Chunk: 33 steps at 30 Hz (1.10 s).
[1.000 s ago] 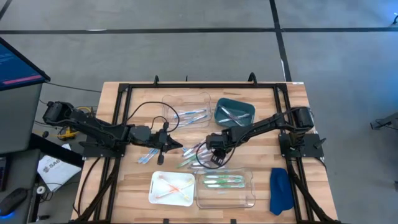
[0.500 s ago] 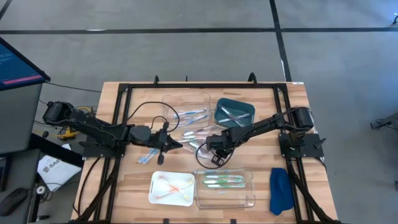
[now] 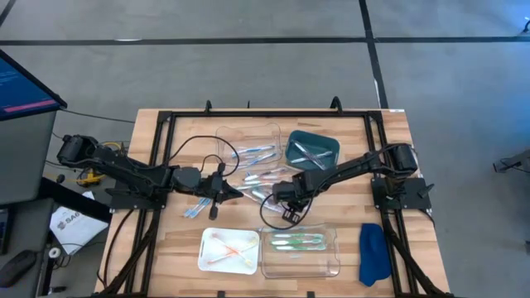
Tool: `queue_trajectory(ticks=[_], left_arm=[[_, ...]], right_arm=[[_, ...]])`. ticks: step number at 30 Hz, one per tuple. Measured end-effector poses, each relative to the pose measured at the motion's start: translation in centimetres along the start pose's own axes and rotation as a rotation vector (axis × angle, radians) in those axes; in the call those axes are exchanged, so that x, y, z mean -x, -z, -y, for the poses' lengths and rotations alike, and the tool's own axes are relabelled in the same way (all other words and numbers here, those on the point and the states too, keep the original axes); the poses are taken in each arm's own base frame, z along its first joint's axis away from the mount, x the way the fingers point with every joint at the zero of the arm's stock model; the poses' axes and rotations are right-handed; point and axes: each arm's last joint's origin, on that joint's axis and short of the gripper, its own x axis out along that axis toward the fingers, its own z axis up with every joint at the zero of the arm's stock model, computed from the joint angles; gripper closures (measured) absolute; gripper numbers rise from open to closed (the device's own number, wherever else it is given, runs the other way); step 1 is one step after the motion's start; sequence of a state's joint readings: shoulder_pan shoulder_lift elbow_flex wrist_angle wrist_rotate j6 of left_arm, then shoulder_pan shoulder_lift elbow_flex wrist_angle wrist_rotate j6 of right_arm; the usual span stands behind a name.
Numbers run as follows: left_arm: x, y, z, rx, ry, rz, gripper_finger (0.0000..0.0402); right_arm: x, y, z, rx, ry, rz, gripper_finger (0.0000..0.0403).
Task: Pick & Place Toothbrushes
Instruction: Put the purple toothbrush into the green bin
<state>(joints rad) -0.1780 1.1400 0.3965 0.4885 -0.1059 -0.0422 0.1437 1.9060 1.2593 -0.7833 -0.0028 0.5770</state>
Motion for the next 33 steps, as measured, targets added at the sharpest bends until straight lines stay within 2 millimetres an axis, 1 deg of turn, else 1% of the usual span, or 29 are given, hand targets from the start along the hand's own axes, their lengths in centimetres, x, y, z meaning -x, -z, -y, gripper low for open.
queue_trajectory(ticks=[4, 8, 11, 15, 19, 22, 25, 29, 33], left_arm=[[0.0, 0.0, 0.0, 0.0, 0.0, 0.0, 0.0401], [0.0, 0.0, 0.0, 0.0, 0.0, 0.0, 0.0401], [0.0, 0.0, 0.0, 0.0, 0.0, 0.0, 0.0401], [0.0, 0.0, 0.0, 0.0, 0.004, 0.0, 0.0401], [0.0, 0.0, 0.0, 0.016, 0.008, 0.0, 0.0401], [0.0, 0.0, 0.0, 0.016, 0.008, 0.0, 0.0401], [0.0, 0.0, 0.0, 0.018, 0.008, -0.001, 0.0401], [0.0, 0.0, 0.0, 0.018, 0.008, -0.001, 0.0401], [0.0, 0.0, 0.0, 0.018, 0.008, 0.0, 0.0401]], right_arm=[[1.2, -0.4, -0.3, 0.037, 0.016, -0.011, 0.0397], [2.9, -1.0, -0.5, 0.082, 0.055, -0.008, 0.0387], [4.6, -1.3, -0.6, 0.118, 0.113, -0.015, 0.0387], [6.9, -1.6, -0.5, 0.169, 0.215, -0.024, 0.0395], [8.8, -1.6, 0.0, 0.19, 0.326, -0.039, 0.0393], [10.3, -1.2, 0.7, 0.187, 0.374, -0.028, 0.039], [11.9, -0.8, 1.7, 0.16, 0.369, 0.012, 0.0391], [14.6, -0.1, 3.3, 0.096, 0.377, 0.112, 0.0394], [17.0, 0.7, 4.9, -0.016, 0.406, 0.222, 0.0395]])
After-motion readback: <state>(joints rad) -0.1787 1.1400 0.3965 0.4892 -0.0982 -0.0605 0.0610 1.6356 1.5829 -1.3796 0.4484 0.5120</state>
